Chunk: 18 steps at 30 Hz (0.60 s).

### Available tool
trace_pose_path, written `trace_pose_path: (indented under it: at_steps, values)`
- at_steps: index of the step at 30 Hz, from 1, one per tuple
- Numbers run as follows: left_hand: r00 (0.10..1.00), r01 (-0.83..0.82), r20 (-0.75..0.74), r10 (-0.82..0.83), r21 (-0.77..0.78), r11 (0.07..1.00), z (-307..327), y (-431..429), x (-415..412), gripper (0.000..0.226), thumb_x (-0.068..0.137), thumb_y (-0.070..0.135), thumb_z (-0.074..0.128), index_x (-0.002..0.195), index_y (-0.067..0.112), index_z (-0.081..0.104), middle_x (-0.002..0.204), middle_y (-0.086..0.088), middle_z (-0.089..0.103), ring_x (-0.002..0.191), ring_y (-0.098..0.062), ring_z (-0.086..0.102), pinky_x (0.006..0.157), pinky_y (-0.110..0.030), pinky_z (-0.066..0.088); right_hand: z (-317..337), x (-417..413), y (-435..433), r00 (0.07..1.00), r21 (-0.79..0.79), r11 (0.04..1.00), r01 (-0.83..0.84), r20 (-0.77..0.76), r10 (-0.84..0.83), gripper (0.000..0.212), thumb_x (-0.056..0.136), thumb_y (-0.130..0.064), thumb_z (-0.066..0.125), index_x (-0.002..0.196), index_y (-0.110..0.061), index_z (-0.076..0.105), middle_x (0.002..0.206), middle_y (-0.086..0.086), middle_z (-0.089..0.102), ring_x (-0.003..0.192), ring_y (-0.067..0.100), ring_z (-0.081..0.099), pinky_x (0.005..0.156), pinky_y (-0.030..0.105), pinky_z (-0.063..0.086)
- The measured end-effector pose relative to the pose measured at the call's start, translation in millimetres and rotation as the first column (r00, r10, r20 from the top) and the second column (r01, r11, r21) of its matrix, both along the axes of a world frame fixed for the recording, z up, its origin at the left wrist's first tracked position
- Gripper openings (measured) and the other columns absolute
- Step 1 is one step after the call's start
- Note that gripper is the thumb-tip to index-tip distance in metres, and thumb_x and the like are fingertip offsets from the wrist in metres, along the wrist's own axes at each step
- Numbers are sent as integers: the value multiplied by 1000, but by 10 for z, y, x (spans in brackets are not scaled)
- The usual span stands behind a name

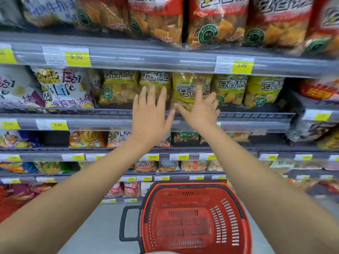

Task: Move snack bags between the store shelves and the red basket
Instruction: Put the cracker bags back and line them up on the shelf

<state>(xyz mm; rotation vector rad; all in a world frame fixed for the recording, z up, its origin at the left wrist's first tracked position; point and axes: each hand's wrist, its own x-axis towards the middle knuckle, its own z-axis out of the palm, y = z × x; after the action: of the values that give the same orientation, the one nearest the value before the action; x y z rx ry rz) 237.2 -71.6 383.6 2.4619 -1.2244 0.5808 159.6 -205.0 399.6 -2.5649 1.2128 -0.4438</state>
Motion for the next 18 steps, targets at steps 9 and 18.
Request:
trace_pose_path:
  at_steps: [9,18]
  values:
    - [958,134,269,-98,-121,984,467,193,-206,65,96,49,37,146,9,37,151,-22,33,140,-43,28,112,-54,26,273,-535,248,960,-543,835,-88,178,216,68,91,-57,47,148,-25,32,138,29,40,126,44,38,96,54,36]
    - [968,22,242,58,-313,949,1424,-195,139,75,92,48,46,152,12,19,156,-25,15,143,-42,17,114,-54,21,1448,-223,-87,938,-579,816,2,284,199,72,90,-55,48,151,-29,21,146,28,29,134,42,28,103,53,30]
